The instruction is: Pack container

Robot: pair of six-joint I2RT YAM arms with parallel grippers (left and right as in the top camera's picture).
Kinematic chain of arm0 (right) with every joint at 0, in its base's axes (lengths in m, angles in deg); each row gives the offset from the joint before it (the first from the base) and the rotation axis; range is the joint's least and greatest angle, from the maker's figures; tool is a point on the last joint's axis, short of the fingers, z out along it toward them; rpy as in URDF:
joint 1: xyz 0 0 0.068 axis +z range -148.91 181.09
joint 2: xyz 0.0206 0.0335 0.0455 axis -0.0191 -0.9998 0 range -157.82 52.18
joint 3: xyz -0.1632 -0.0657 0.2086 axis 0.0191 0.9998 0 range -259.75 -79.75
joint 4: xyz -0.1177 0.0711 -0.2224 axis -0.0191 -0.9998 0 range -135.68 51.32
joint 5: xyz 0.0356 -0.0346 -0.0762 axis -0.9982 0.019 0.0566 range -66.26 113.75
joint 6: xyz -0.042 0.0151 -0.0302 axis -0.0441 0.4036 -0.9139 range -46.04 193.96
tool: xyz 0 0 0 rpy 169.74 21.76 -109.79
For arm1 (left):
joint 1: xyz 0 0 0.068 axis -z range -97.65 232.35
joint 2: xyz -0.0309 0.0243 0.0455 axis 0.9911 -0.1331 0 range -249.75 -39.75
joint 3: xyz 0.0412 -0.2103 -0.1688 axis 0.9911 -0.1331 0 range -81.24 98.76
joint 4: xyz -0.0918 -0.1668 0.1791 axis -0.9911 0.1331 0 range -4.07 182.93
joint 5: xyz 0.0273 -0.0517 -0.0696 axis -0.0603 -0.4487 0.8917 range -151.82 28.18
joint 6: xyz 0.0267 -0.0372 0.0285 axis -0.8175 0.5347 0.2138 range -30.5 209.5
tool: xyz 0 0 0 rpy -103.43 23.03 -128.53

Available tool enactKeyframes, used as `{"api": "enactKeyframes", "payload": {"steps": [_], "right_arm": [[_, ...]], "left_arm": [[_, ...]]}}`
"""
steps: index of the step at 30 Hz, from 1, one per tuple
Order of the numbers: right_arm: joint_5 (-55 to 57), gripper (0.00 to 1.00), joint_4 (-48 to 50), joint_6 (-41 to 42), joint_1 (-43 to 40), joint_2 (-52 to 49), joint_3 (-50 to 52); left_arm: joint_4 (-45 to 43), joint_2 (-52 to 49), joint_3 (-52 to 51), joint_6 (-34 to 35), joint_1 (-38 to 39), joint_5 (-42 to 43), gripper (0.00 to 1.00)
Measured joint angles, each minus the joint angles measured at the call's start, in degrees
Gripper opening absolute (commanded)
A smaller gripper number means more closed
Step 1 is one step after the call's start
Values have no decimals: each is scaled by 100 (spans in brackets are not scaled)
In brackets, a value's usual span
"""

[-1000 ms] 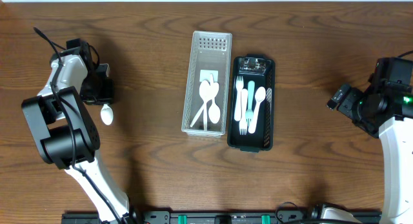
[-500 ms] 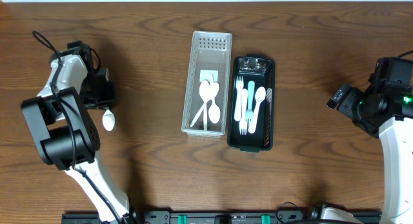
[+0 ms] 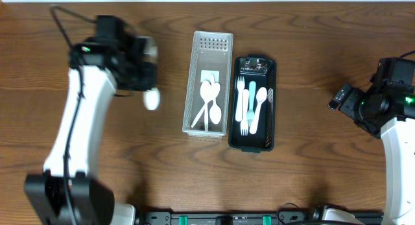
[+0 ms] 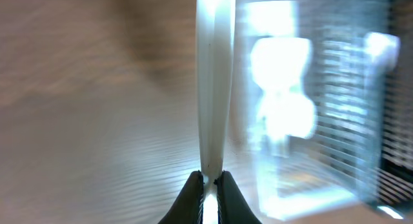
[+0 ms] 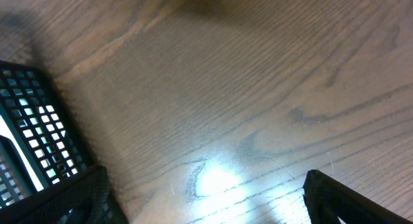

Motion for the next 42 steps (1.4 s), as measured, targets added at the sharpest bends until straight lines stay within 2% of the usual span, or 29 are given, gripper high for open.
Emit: {"api": "enactKeyframes", "payload": {"steps": [5, 11, 14, 18, 22, 25, 27, 31, 36, 41, 42], "right_arm": [[2, 99, 4, 0, 0, 0, 0], [2, 99, 7, -2, 0, 0, 0], [2, 99, 4, 0, 0, 0, 0], [2, 99, 4, -2, 0, 0, 0], [-2, 99, 55, -52, 0, 0, 0], [-96, 99, 291, -413, 0, -2, 0], [-262, 99, 461, -710, 7, -2, 0], [-782, 99, 846, -1300, 105, 48, 0], [-1687, 99, 1593, -2055, 455, 479, -17], [-2234, 99, 2009, -2345, 855, 1257, -245], [-2295, 99, 2087, -2385, 938, 1484, -310]], "left_arm": [[-162, 232, -4, 367, 1062, -46, 6], [-688, -195, -179, 793, 1718, -195, 8], [-1016, -625, -236, 848, 1878, -273, 24], [-1250, -1097, -315, 981, 1923, -348, 34], [-1202, -1108, -350, 1069, 1902, -372, 50], [-1126, -938, -295, 1093, 1847, -372, 63], [-1047, -671, -186, 1110, 1742, -457, 72], [-1014, 225, 13, 1119, 1403, -796, 82], [-955, 1585, 157, 1110, 894, -1405, 92], [-726, 2649, 190, 1123, 533, -1928, 99], [-638, 2850, 192, 1108, 472, -2046, 98]]}}
